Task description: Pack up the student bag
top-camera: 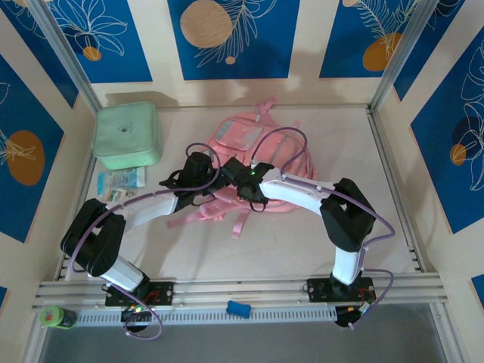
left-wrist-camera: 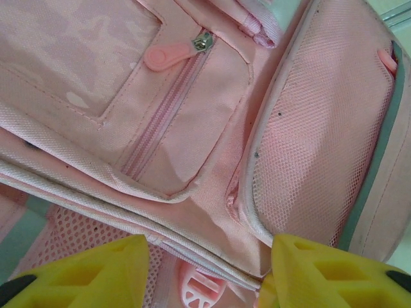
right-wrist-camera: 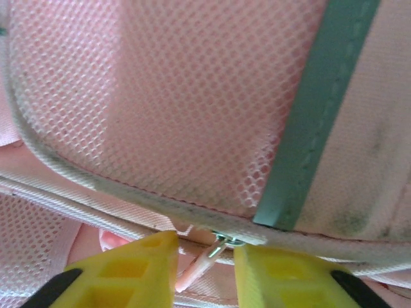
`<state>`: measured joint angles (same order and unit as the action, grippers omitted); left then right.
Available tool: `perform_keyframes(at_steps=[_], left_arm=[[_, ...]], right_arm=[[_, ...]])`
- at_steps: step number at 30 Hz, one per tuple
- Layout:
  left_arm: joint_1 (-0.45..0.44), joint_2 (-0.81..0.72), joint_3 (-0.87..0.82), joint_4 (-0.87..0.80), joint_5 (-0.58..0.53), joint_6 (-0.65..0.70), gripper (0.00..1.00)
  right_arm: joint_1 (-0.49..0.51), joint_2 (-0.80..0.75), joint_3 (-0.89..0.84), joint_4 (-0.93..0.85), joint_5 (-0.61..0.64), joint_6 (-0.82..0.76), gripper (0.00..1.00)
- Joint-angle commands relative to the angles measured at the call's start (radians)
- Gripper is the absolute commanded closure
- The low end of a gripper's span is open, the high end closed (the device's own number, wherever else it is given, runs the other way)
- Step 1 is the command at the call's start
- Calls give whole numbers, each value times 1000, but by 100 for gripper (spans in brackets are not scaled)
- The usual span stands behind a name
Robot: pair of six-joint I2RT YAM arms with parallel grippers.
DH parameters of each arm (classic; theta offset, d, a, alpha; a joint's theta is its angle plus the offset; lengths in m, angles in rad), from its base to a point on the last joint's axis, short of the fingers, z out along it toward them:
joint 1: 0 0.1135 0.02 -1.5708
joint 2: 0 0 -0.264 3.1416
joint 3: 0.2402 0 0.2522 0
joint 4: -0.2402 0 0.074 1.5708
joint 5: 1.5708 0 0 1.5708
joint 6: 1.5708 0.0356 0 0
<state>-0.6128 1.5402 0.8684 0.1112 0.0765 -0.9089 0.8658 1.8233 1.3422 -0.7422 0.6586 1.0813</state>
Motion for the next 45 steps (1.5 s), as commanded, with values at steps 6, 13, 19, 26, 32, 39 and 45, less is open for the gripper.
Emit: perform_keyframes(at_steps=[6, 13, 19, 26, 32, 39, 45], left_arm=[[-7, 72, 31, 84, 65, -38, 47], [-15, 142, 52, 74, -47, -66, 51], [23, 198, 70, 57, -59, -21, 55], [75, 223, 95, -28, -64, 43, 57], [80, 158, 134, -50, 40, 38, 49], [148, 65, 138, -74, 162, 64, 43], [144, -84, 20, -72, 168, -4, 43]], right_arm=[[-14, -18, -40, 30, -14, -53, 88], [-7, -103, -96, 51, -12, -156, 100], [-50, -228, -248, 100, -23, -323, 100], [-211, -371, -379, 185, -177, -553, 100], [-135, -412, -423, 268, -299, -664, 100], [20, -385, -384, 273, -279, -463, 100], [42, -373, -369, 314, -286, -372, 100]])
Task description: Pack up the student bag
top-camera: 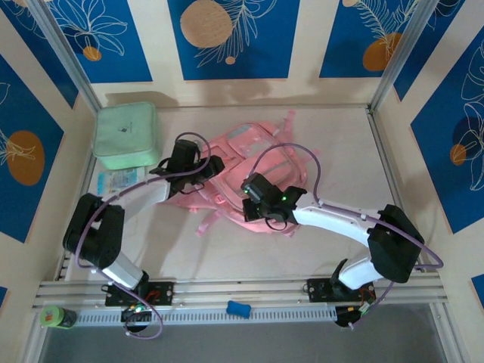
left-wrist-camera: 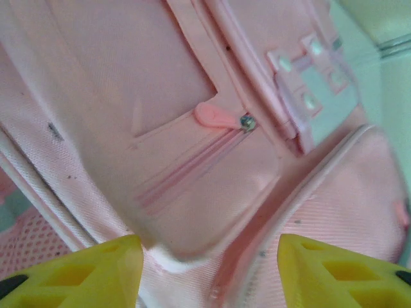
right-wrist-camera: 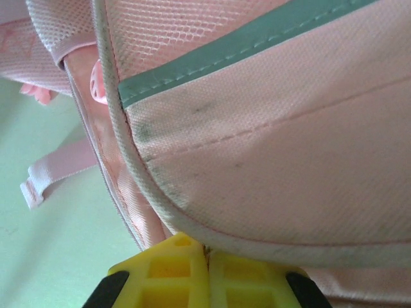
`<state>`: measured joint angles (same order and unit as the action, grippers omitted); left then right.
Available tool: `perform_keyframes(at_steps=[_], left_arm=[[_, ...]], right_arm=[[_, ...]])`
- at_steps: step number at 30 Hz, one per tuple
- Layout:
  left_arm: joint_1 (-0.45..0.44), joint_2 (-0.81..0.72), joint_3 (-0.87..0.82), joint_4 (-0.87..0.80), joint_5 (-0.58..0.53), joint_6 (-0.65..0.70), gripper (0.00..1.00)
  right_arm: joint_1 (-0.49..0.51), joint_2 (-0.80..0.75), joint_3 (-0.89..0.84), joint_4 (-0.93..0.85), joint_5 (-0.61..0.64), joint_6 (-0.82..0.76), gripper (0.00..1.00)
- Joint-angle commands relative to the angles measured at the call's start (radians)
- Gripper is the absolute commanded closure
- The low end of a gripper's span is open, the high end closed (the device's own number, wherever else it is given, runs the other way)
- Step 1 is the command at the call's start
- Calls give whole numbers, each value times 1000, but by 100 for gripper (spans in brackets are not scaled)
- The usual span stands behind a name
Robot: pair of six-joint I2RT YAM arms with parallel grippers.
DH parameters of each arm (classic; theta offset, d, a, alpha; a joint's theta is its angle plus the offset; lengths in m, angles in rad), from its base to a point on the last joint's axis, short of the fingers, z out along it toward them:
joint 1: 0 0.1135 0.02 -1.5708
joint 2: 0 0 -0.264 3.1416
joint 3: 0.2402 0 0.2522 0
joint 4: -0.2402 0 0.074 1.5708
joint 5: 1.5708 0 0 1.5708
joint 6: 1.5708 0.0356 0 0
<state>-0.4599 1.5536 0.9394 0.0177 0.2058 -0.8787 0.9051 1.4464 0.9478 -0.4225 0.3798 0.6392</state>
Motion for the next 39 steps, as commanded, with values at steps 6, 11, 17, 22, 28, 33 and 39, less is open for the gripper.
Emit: perform_keyframes(at_steps=[6, 11, 17, 22, 28, 33, 39], left_arm=[[-127, -194, -151, 83, -2, -205, 43], [-249, -173, -197, 171, -156, -333, 50], [-338, -134, -224, 234, -294, -439, 53], [-395, -79, -188, 237, -374, -491, 59], [-436, -110, -246, 211, -492, -576, 53], [-446, -117, -254, 214, -513, -598, 51], [-484, -48, -206, 308, -569, -586, 52]], right_arm=[[2, -30, -15, -2, 10, 59, 100], [2, -29, -6, -10, 34, 70, 100], [11, -22, -6, 3, 38, 82, 100], [20, -16, -13, 19, 45, 88, 100], [19, -18, -13, 2, 69, 108, 100], [23, -18, -20, 11, 57, 97, 100], [28, -8, -20, 12, 56, 109, 100]])
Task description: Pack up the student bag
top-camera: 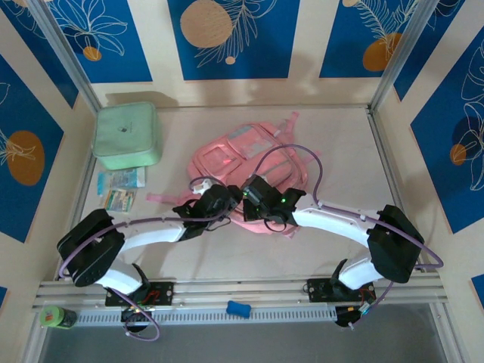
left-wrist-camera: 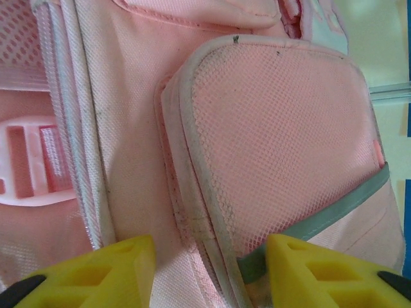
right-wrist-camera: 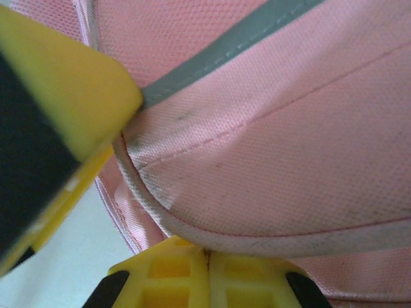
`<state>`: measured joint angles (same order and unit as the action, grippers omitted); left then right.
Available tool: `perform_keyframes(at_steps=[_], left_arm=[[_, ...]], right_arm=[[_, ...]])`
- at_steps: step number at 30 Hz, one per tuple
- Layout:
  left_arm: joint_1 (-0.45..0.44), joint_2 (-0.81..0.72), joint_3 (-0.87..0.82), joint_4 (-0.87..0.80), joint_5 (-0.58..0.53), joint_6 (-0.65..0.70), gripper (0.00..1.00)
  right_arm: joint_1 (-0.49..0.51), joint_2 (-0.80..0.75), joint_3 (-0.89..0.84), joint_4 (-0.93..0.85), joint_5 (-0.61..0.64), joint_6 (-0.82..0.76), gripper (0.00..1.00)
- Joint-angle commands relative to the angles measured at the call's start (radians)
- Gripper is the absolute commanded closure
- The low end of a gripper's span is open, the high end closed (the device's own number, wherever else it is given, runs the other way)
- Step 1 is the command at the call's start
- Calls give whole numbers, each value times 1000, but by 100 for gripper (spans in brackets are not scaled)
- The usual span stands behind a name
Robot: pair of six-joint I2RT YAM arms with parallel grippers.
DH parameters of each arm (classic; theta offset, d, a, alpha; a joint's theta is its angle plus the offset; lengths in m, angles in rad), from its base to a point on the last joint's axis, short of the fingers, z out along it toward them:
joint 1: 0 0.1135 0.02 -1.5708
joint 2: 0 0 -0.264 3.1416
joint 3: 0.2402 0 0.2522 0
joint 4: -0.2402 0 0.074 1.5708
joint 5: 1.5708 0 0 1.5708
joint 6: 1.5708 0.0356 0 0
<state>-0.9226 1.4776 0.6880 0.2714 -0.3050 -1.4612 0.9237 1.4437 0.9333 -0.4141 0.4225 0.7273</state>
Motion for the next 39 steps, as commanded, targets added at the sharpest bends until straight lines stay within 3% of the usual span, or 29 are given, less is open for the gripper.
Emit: perform_keyframes(at_steps=[1, 6, 11, 16, 20, 24, 29, 34, 35, 37, 39], left_arm=[[-21, 41, 61, 50, -53, -4, 54], [-21, 49, 63, 57, -87, 17, 73], [9, -15, 27, -5, -109, 88, 100], [107, -89, 24, -112, -11, 229, 100], [238, -125, 1, -122, 145, 331, 100], [349, -110, 47, -161, 312, 440, 100], [424, -19, 151, -164, 461, 548, 100], [505, 113, 274, -136, 614, 613, 100], [512, 127, 282, -123, 634, 616, 97], [525, 134, 281, -110, 668, 607, 77], [525, 103, 245, -104, 669, 588, 63]], right_arm=[[10, -4, -5, 1, 15, 21, 100], [8, -13, -1, -25, 34, 12, 100], [-16, -60, 5, -109, 65, -21, 100], [-118, -122, -22, -163, 24, -72, 100], [-242, -134, -19, -212, -21, -106, 100], [-299, -142, -12, -211, -52, -149, 100], [-227, -123, 6, -189, -96, -179, 100], [-113, -53, 48, -121, -150, -97, 100], [-114, -35, 56, -101, -177, -81, 100], [-111, 3, 79, -80, -194, -59, 100], [-99, 25, 93, -78, -169, -56, 100]])
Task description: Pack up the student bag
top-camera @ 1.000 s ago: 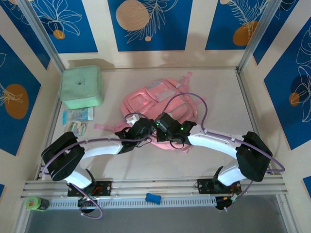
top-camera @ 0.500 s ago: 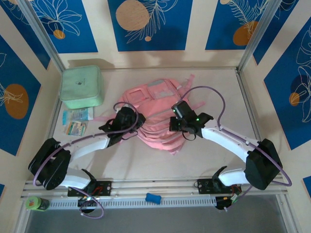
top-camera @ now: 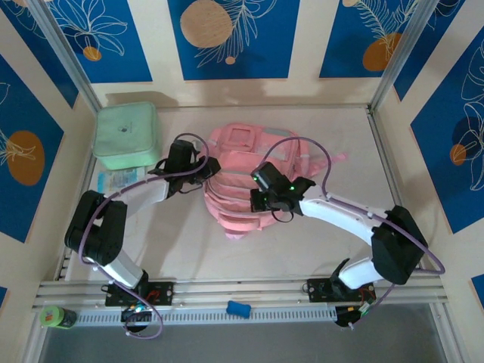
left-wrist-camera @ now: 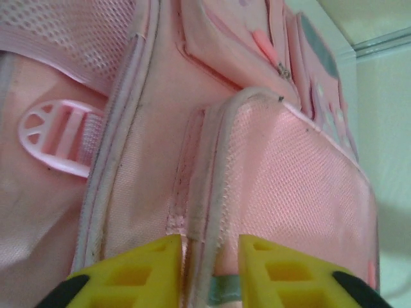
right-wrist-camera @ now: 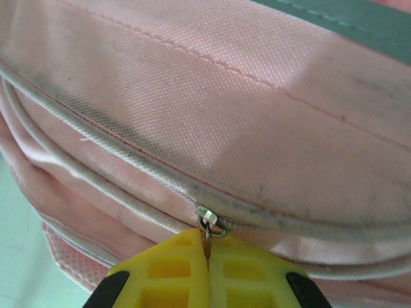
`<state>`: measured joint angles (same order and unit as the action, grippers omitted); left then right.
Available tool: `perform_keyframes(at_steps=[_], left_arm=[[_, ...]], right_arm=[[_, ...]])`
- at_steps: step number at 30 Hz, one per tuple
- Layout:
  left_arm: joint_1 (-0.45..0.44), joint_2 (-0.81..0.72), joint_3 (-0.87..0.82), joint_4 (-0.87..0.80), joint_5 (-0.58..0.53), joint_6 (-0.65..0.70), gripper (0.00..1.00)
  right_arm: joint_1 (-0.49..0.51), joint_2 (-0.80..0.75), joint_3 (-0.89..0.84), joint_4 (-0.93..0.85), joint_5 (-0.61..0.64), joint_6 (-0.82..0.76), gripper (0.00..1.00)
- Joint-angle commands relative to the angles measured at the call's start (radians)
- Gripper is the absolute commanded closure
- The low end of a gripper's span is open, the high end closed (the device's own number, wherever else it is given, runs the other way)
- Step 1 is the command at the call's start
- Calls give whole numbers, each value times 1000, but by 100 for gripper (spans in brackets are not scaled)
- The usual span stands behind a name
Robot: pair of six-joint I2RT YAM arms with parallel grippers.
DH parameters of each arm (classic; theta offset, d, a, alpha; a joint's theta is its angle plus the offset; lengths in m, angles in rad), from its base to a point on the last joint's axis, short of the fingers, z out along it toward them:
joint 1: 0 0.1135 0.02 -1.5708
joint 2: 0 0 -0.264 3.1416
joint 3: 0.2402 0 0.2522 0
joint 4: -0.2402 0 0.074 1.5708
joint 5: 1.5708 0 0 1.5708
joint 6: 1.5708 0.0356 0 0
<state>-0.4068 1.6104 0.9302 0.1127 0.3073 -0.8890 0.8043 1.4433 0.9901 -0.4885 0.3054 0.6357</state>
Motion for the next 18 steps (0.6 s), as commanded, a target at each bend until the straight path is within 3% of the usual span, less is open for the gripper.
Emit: perform_keyframes(at_steps=[1, 5, 11, 14, 18], left_arm=[[7, -57, -29, 56, 40, -7, 56], [-20, -170, -170, 108, -35, -145, 45], [-162, -210, -242, 167, -200, -317, 38], [-211, -195, -255, 208, -274, -390, 39], [-254, -178, -253, 216, -371, -434, 48]], right_arm=[[25, 33, 39, -7, -40, 34, 100], [29, 39, 38, -16, -29, 34, 100], [31, 35, 28, -21, -17, 50, 100], [32, 33, 25, -21, -14, 53, 100], [42, 41, 31, -24, 8, 48, 100]])
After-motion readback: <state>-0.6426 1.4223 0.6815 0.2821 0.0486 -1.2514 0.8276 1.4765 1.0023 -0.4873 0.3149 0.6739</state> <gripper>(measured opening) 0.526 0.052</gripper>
